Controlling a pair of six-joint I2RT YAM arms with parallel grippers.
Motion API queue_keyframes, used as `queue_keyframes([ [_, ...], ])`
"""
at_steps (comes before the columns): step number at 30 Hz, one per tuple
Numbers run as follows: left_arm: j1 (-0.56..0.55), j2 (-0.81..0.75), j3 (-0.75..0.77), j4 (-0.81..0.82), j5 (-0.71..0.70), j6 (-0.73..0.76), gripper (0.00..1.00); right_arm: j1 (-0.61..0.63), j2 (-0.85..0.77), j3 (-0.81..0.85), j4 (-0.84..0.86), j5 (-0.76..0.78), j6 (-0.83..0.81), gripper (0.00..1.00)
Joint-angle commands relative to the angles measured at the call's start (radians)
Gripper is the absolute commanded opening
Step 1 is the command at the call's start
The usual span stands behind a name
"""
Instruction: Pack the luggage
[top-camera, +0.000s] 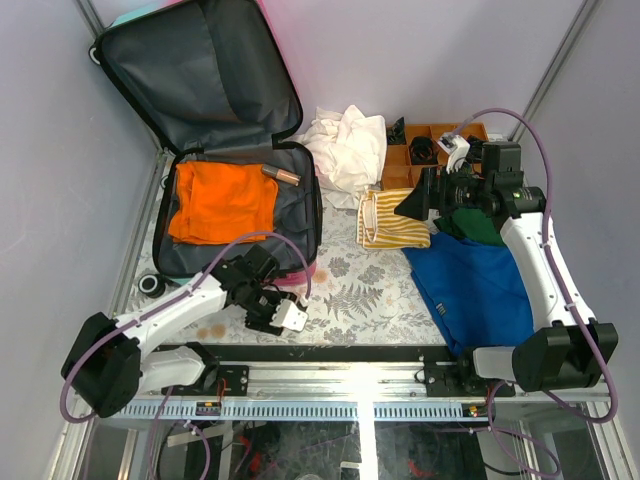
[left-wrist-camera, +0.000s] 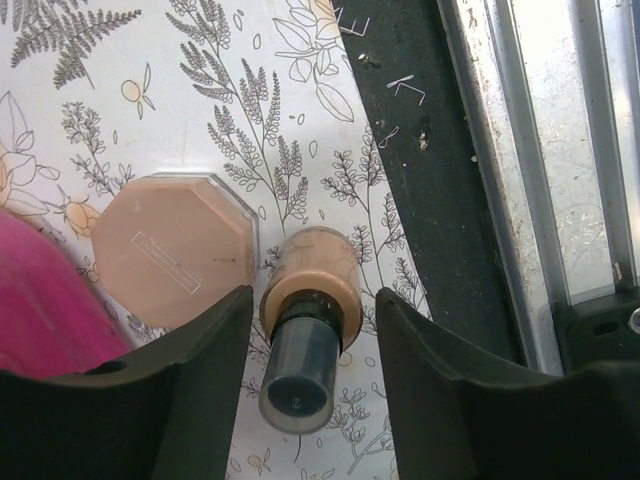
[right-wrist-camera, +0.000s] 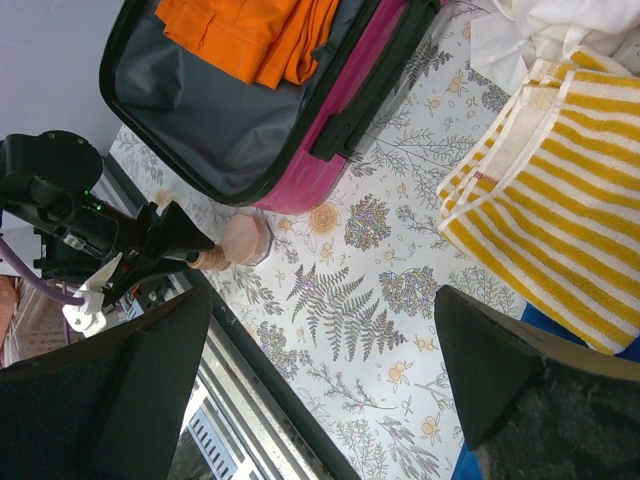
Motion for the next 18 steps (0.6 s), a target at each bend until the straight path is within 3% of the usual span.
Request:
queue_keyframes([
  [1,-0.013,0.012,-0.029,0.055,0.022,0.006,0.49,-0.005,0.003,0.003,0.031,-0.036,-0.005,0.99],
  [7,-0.015,-0.074,-0.054,0.032,0.039,-0.015,0.32,-0.004,0.01,0.006,0.03,-0.038,-0.004,1.0],
  [11,-0.015,-0.159,0.031,-0.042,0.085,-0.101,0.23,-0.005,0.006,0.021,0.025,-0.04,-0.004,0.99],
  [18,0.053,-0.182,0.296,-0.109,0.179,-0.446,0.2,-0.005,-0.019,0.012,0.029,-0.048,0.01,0.99],
])
